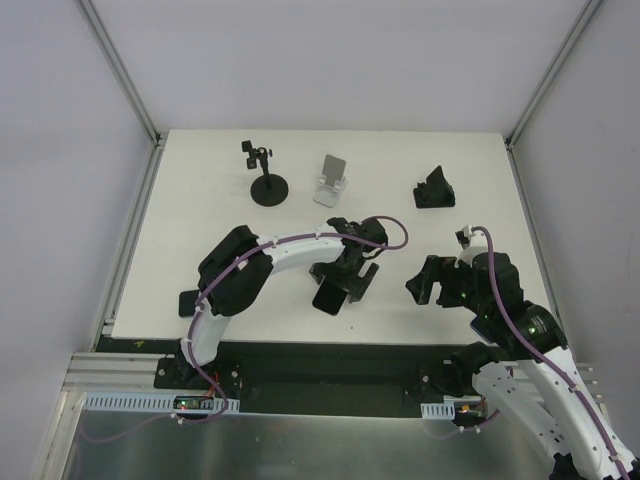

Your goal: Place the phone on the phone stand

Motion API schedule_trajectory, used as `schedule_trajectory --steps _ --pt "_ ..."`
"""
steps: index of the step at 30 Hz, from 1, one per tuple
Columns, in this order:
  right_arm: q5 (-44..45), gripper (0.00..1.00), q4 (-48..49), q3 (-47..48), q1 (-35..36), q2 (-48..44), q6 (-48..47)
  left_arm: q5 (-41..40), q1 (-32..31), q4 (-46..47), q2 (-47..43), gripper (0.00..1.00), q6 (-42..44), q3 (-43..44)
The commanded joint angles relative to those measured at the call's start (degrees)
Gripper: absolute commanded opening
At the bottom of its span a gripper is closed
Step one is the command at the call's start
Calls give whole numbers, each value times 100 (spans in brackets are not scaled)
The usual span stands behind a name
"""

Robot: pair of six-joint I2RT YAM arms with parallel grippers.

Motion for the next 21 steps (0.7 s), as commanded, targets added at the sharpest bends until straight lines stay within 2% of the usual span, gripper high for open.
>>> schedule_trajectory --steps 1,6,9,10,13,14,16,19,21 --pt "-68 96 207 -12 15 -10 -59 355 52 -196 139 99 184 0" --pt "-50 96 155 5 7 -2 -41 583 96 -178 218 91 272 -53" --pt "-50 96 94 14 7 -1 3 627 114 -152 279 79 298 -18" --pt "11 96 76 23 7 7 55 619 114 -152 288 70 289 -9" --pt "108 96 -30 6 7 25 275 505 114 -152 297 54 263 26" --pt "108 96 -39 -12 7 42 354 487 105 -134 271 44 254 9" --pt "458 96 -65 -160 7 60 723 417 114 -82 192 34 254 -131" --pt "626 96 40 -450 7 174 1187 259 105 199 -219 3 210 -491" --pt "662 96 267 -635 -116 253 1277 250 105 540 -458 0 201 -815"
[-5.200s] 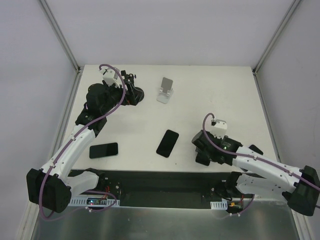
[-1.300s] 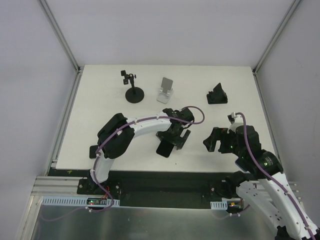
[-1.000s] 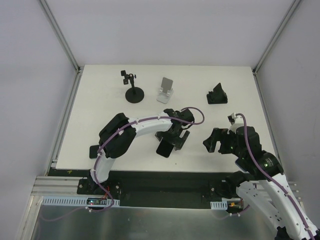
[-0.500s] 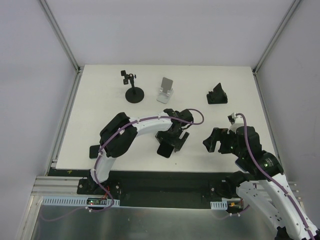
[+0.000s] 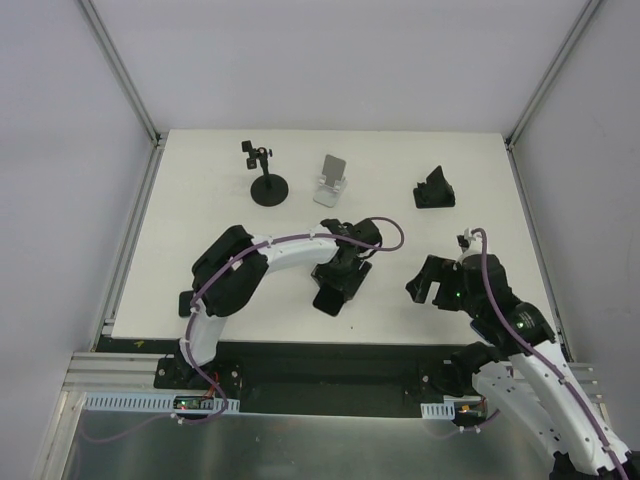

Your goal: Place the phone on the phone stand

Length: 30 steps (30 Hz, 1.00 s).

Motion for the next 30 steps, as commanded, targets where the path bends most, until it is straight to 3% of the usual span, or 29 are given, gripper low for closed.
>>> schedule_trajectory --steps 1,6,16,21,30 --pt "142 96 339 -458 -201 277 602 -129 -17 470 -643 0 -37 -694" --pt "-1228 96 1111 -750 -1185 550 400 -68 -26 1287 -1444 0 51 -1668" --pt "-4243 99 3098 -558 -1494 2666 619 -146 -166 2597 -3043 0 139 -3042" --pt "-5087 93 3274 146 -1231 4045 523 -199 -254 3010 -3467 0 183 -3481" --pt "-4993 73 3082 1130 -211 5453 58 -225 -351 3336 -3871 0 253 -3833"
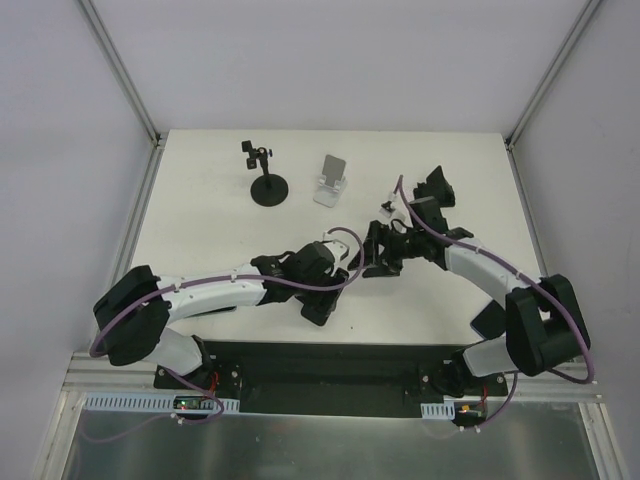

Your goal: Place the phone on the phone stand

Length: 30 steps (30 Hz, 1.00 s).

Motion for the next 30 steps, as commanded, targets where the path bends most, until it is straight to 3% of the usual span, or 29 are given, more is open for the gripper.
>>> schedule_trajectory --steps 1,9,15,18,21,22,24,27,28,30 --pt "-142 70 -57 453 309 482 -375 -125 -82 438 -372 0 111 -91" --pt "-564 45 -4 857 626 1387 -587 -19 -109 622 -557 0 190 -285" --pt "-555 43 -13 972 837 1519 -640 16 -118 675 -583 0 217 -320" --pt "-721 32 4 990 907 1590 -640 7 -126 719 -653 0 217 -373" --pt "-775 15 4 955 951 1590 -692 7 -126 763 -715 0 217 -425" --pt "-749 1 13 955 942 1590 -718 16 -126 772 -724 0 225 -426" --pt "-583 1 13 946 942 1476 -736 25 -135 763 -750 0 217 -417" --pt "248 1 -4 858 907 907 -771 -211 -126 772 -1056 30 147 -408" --pt "558 1 -39 797 820 696 -754 -343 -126 763 -1180 52 51 -356" --pt "1498 1 -66 587 662 -16 -570 -738 -118 728 -1583 72 41 -198"
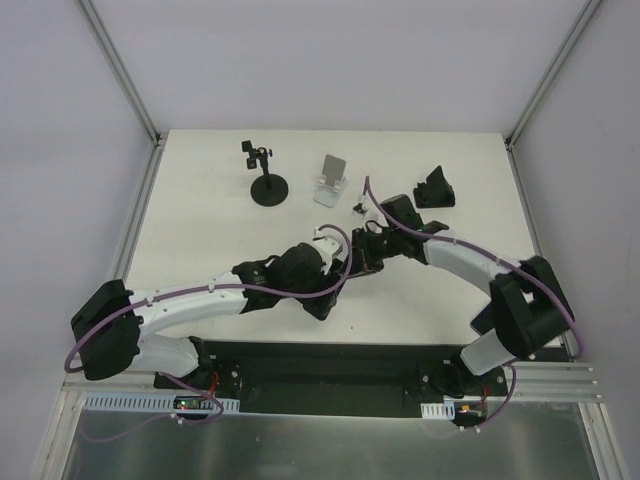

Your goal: Place the phone on the phone stand

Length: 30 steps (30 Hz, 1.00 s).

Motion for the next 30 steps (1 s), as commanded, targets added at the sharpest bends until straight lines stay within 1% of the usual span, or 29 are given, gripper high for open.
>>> schedule_trajectory --steps 1,2,3,4,5,6,7,10,11,12,13,14,16,18,19,20,21,22,23,24,25,27,28,30 --pt "1931 1 -13 -253 -509 -1468 232 -803 -48 228 -1021 86 45 536" --pt "2203 1 -5 -306 -660 -1862 329 -952 -30 227 -1135 88 98 704" --pt "2354 1 -13 -368 -809 -2040 391 -1110 -4 219 -1310 89 151 871" --pt "2538 1 -31 -377 -1089 -2207 409 -1503 49 227 -1382 91 177 1230" --pt "3036 1 -136 -360 -1231 -2505 418 -1673 197 297 -1443 91 169 1416" --pt "3267 1 -258 -255 -1354 -2638 409 -1883 286 367 -1514 92 160 1592" --pt "3400 1 -355 -193 -1634 -2770 366 -2207 382 481 -1532 93 177 1846" --pt "4049 1 -269 8 -2014 -3298 -90 -2220 953 1306 -1602 95 353 2032" --pt "4600 1 -216 62 -2058 -3482 -240 -2228 1111 1691 -1620 96 371 2033" --pt "4884 1 -198 175 -2093 -3510 -380 -2263 1452 1886 -1620 97 423 2016" --pt "5200 1 -189 385 -2190 -3501 -652 -2324 1603 2045 -1620 97 458 1989" --pt "5447 1 -155 527 -2278 -3379 -733 -2403 1788 2168 -1629 98 476 1963" --pt "5414 1 -101 799 -2672 -3142 -786 -2299 2315 2442 -1655 99 424 1814" --pt "5090 1 -58 1195 -3067 -2694 -707 -2027 2588 2617 -1760 99 423 1577" --pt "5010 1 82 1300 -3130 -2536 -698 -1974 2833 2722 -1795 99 389 1263" --pt "4870 1 188 1441 -3131 -2256 -733 -1877 2948 2697 -1917 99 267 1103" --pt "4773 1 328 1520 -3305 -2096 -786 -1641 3080 2697 -1988 99 57 945" --pt "4546 1 599 1608 -3359 -1921 -873 -1543 3247 2819 -2050 99 11 586" --pt "4083 1 654 1766 -3446 -1501 -978 -1508 3318 2898 -2172 99 -16 409" --pt "3773 1 663 2220 -3630 -1253 -1006 -1368 3380 3004 -2208 99 54 94" --pt "3570 1 646 2407 -3684 -833 -1015 -1262 3537 3196 -2217 99 107 -49" --pt "3463 1 558 2837 -3694 -523 -1050 -1034 3722 3225 -2148 99 247 -173" --pt "3410 1 584 2900 -3685 -304 -1076 -893 3801 3198 -2086 99 326 -173" --pt "3322 1 567 3006 -3650 -118 -1250 -901 3793 3242 -2007 99 659 -217"
